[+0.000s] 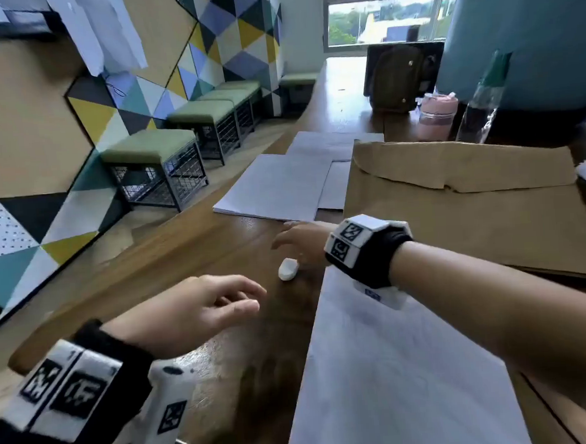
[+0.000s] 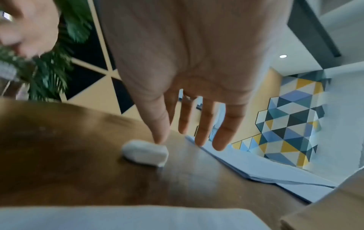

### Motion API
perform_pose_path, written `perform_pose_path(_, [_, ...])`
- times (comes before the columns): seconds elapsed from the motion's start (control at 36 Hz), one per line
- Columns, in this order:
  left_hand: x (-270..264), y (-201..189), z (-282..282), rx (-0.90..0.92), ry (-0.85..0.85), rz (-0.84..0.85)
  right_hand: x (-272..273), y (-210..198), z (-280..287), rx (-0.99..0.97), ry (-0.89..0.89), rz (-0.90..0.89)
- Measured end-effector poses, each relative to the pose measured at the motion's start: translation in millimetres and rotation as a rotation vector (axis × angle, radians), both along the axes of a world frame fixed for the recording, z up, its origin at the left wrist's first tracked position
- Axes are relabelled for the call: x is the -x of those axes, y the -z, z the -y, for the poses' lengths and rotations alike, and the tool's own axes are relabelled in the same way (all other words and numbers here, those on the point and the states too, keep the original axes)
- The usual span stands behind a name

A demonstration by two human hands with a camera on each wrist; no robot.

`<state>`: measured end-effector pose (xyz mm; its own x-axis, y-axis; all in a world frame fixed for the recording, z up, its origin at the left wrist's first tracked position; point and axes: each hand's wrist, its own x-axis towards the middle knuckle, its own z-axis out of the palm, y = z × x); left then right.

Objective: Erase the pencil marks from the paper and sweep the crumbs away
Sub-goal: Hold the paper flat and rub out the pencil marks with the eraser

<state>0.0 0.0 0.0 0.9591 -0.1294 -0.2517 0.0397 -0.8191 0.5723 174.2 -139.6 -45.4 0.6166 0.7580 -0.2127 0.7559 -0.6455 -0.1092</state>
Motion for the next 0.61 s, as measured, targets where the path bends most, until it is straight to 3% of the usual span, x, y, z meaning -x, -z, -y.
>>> perform_pose_path(0.11, [-12.4,-0.7,-2.5,-0.049,-0.011,0.03,7.2,10.4,-13.2,0.088,-0.018,-0.078])
perform_pose_path(0.33, [-55.8,-9.5,22.0,-0.21,0.007,0.149,14.4,0.1,27.1,-0.085,0.128,0.042])
perform_pose_path(0.47, [-85.8,7.1,53.1,-0.324,0.149,0.144,26.1,-17.4,91.0,-0.213,0.385,-0.219])
perform_pose_path(0.61, [-107.9,38.0,88.7,-0.44,0.323,0.057,35.6,-14.6,138.3,-0.203,0.489,-0.362])
